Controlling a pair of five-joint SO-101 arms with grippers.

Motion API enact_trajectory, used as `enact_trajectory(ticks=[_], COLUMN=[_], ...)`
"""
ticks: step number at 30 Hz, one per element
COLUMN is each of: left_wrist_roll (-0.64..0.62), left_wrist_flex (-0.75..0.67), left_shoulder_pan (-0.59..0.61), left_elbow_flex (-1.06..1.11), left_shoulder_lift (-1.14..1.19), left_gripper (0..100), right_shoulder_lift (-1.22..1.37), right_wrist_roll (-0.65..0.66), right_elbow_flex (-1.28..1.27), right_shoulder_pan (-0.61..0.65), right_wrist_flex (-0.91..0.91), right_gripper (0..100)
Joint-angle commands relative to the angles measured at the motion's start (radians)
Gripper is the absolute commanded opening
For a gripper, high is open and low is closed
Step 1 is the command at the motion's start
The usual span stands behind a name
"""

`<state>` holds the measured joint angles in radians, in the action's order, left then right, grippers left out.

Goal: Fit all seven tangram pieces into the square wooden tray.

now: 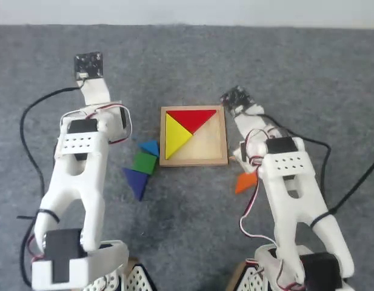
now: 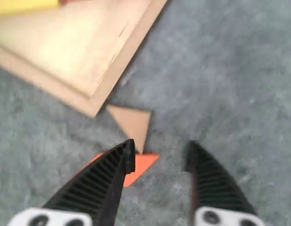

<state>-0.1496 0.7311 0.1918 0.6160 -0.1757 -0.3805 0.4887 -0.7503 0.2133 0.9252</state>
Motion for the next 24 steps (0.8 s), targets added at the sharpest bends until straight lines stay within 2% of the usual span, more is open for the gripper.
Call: enact_trajectory(ticks=[1, 6, 11, 13, 21, 24], left_wrist_roll=[0.123, 0.29, 0.477, 0.485, 0.489, 0.489], left_wrist_flex=[0.1, -0.003, -0.276, -0.322, -0.325, -0.324], left_shoulder_pan=[-0.008, -0.005, 0.023, 0.037, 0.037, 0.037], left_elbow_flex=[-0.005, 0.214, 0.443, 0.483, 0.493, 0.495], left_shoulder_lift=[-0.087, -0.158, -0.235, -0.239, -0.239, -0.239], left_gripper=[1, 1, 1, 2, 2, 2], right_shoulder_lift=[-0.058, 0.041, 0.223, 0.272, 0.43, 0.481], right_wrist_roll=[0.091, 0.222, 0.33, 0.348, 0.396, 0.44], right_elbow_flex=[-0.015, -0.018, 0.052, 0.092, 0.215, 0.264], right_shoulder_pan=[-0.008, 0.008, 0.018, 0.018, 0.05, 0.062], right_wrist_flex=[-0.024, -0.073, -0.14, -0.143, -0.13, -0.071], right_gripper=[28.4, 28.6, 28.5, 28.5, 28.4, 28.4])
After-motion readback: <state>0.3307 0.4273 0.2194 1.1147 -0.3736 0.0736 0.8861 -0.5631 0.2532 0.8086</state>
